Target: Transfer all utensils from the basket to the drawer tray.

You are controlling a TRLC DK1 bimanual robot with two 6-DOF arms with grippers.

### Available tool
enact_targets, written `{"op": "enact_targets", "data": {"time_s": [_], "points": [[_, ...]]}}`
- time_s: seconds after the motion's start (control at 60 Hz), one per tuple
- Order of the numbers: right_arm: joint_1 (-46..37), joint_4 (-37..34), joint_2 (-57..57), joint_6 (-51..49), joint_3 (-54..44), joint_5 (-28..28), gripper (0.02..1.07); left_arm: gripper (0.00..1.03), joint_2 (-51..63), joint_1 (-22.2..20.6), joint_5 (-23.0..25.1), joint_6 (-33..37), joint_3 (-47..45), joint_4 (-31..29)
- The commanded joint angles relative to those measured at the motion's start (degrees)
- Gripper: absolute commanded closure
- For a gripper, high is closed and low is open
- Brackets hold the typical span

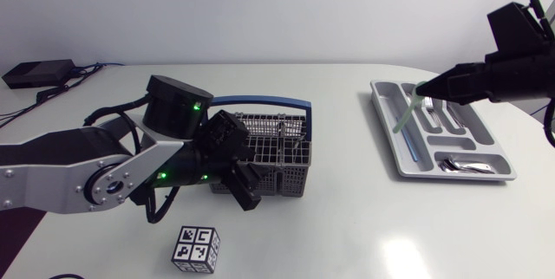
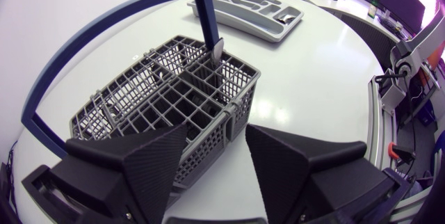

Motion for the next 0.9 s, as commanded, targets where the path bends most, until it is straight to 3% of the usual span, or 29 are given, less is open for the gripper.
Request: {"op": "enact_targets", "data": {"time_s": [0.0, 0.333, 0.567, 0.783, 0.817, 0.883], "points": [[-5.57, -0.43, 2.11, -4.96, -3.28, 3.75, 1.01, 0.43, -0.78, -0.11, 0.49, 1.0, 1.12, -0.41], [-16.47, 12.76, 12.3, -13.49, -9.44, 20.01, 1.01, 0.43, -0.7, -1.07, 0.4, 0.82, 2.79, -1.56], [-17.43, 23.13, 18.81, -15.33, -11.63, 29.5, 1.01, 0.43, 0.18, -2.48, -0.21, 0.73, 4.02, -1.73], [-16.73, 31.92, 26.98, -16.74, -13.57, 34.33, 1.01, 0.43, 2.38, -5.64, -4.78, 1.09, 4.11, 0.9], [-16.47, 32.44, 27.68, -16.74, -13.57, 34.42, 1.0, 0.43, 2.73, -5.99, -5.49, 1.09, 4.2, 1.43], [-15.94, 33.5, 28.56, -16.56, -13.92, 35.04, 0.86, 0.43, 3.35, -6.52, -6.45, 1.17, 4.29, 2.66]]}}
